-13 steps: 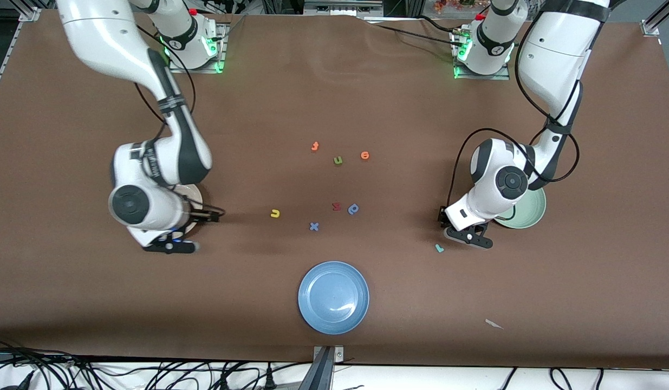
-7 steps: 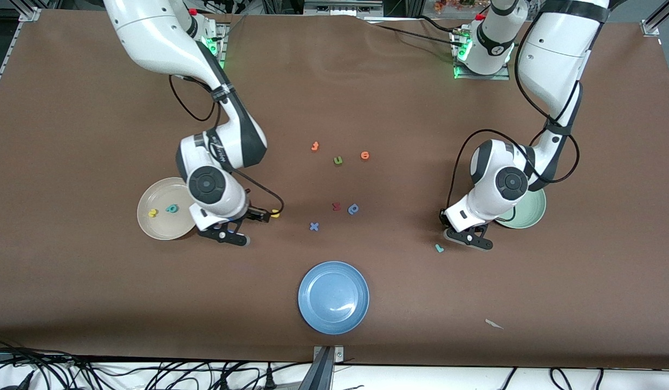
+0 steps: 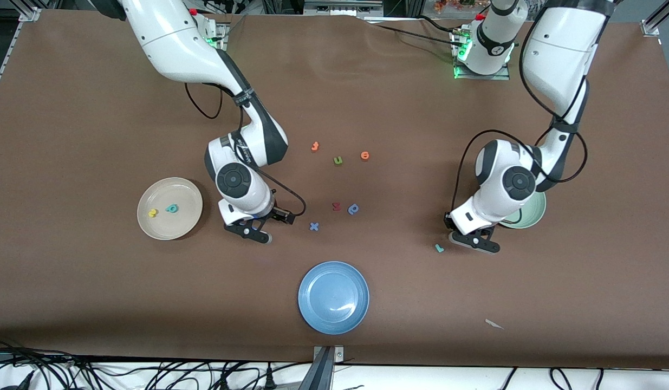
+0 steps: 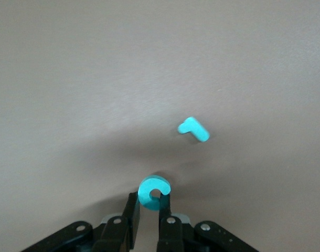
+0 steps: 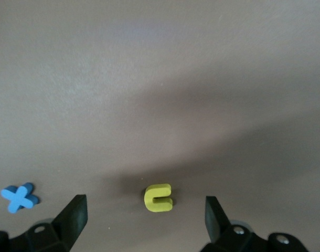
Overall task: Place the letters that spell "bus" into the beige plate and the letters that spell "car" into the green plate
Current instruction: 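Put the u on the beige plate while the left gripper places the c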
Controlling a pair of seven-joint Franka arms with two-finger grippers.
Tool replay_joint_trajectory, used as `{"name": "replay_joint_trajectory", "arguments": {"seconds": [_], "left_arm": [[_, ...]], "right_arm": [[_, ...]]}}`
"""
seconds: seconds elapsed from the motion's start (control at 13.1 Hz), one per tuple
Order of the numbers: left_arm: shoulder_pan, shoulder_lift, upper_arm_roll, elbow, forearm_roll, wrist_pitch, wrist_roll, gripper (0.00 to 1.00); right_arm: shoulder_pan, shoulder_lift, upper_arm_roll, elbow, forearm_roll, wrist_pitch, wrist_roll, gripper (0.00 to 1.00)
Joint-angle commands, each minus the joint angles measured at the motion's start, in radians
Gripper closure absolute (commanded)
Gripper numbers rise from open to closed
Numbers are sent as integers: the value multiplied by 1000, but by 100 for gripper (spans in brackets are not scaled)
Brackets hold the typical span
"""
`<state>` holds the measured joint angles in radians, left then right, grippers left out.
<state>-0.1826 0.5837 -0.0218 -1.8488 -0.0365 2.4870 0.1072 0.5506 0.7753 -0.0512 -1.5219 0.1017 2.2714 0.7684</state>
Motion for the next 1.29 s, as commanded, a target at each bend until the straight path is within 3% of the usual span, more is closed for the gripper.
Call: {"name": "replay_joint_trajectory", "arguments": {"seconds": [0.0, 0.15, 0.46, 0.61, 0.69, 0.76, 0.84, 0.99, 1.22], "left_arm": [[60, -116, 2, -27, 44, -141, 77, 100], [97, -169, 3, -96, 44, -174, 143, 100], [184, -280, 22, -272, 46, -175, 259, 98], [202, -297, 62, -302, 46, -175, 343, 91], [206, -297, 74, -303, 46, -175, 376, 81], [209, -295, 76, -303, 46, -175, 376, 53], [209, -295, 76, -303, 46, -175, 373, 33], [207, -295, 74, -302, 44, -174, 368, 26], [204, -297, 74, -294, 43, -174, 364, 25]], "right_arm": [[8, 19, -1, 0, 9, 10, -3, 1], [11, 24, -1, -9, 3, 10, -3, 2], [11, 30, -1, -9, 1, 19, -40, 32], [11, 32, -1, -9, 1, 19, -43, 35], [9, 32, -1, -9, 1, 19, -43, 40], [11, 33, -1, -9, 1, 19, -43, 46], [11, 39, -1, -11, 1, 23, -43, 47], [11, 41, -1, -11, 1, 25, -43, 54], [12, 41, -1, -14, 1, 25, -43, 71]]}}
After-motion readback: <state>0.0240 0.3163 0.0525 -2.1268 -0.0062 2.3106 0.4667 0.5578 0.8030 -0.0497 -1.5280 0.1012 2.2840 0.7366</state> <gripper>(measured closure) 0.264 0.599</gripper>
